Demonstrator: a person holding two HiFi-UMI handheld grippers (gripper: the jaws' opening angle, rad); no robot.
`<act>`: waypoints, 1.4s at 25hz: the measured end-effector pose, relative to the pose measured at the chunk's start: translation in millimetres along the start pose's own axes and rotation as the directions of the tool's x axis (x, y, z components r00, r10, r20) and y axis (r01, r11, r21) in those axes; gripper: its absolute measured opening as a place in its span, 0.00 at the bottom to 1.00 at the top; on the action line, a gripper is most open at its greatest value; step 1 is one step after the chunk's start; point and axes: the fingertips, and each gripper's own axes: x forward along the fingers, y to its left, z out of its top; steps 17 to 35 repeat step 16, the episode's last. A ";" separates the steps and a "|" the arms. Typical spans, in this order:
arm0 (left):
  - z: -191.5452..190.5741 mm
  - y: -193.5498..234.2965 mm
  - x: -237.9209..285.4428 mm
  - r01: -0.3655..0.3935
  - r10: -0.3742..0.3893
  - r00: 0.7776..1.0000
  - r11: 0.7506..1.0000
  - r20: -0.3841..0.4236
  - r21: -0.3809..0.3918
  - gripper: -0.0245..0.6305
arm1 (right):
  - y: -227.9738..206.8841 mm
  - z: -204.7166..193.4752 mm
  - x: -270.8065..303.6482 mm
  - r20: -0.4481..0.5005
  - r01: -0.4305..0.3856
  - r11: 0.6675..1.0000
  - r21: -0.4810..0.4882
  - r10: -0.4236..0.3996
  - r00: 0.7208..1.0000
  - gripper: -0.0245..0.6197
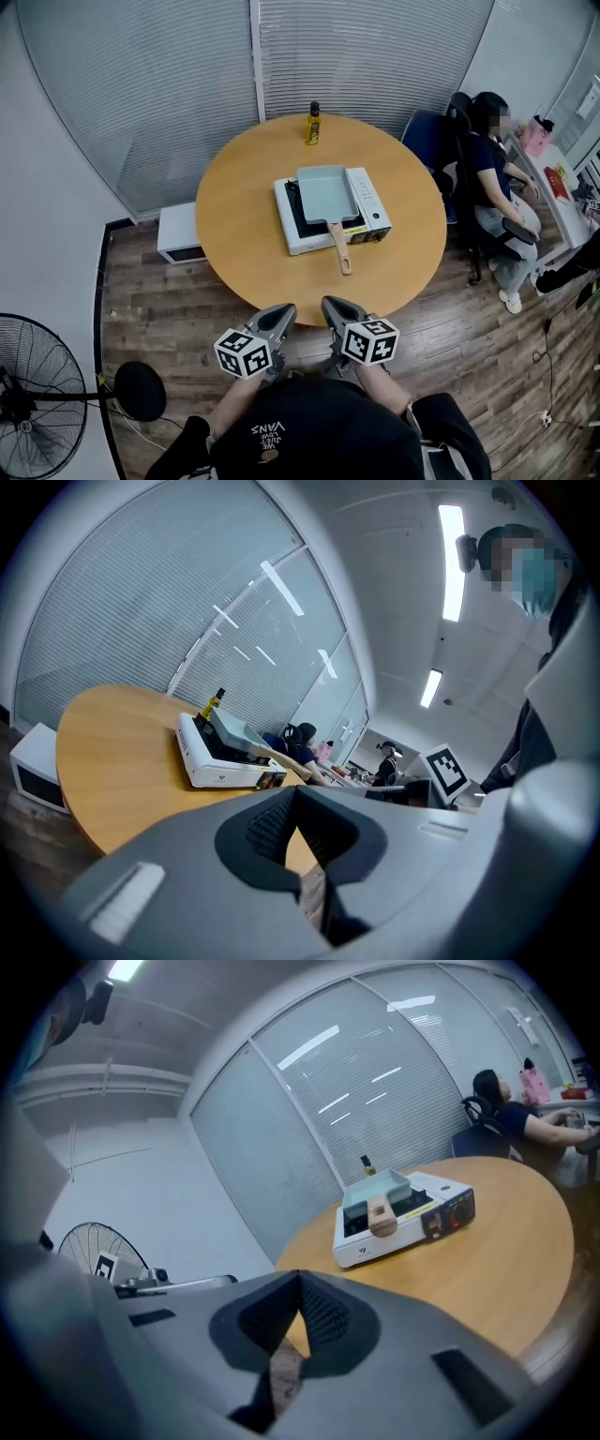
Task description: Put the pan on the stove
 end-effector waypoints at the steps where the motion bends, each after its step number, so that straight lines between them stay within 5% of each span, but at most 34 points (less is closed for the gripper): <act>1: -0.5 -0.4 -0.2 0.003 -0.003 1.000 1.000 0.003 -0.008 0.05 | -1.1 -1.6 0.0 -0.003 0.002 1.000 0.004 -0.002 1.000 0.06; 35: -10.3 -0.5 4.5 -0.039 0.039 0.999 0.999 -0.011 -0.026 0.05 | -7.7 -2.6 -8.5 0.000 0.010 1.000 0.017 -0.010 1.000 0.06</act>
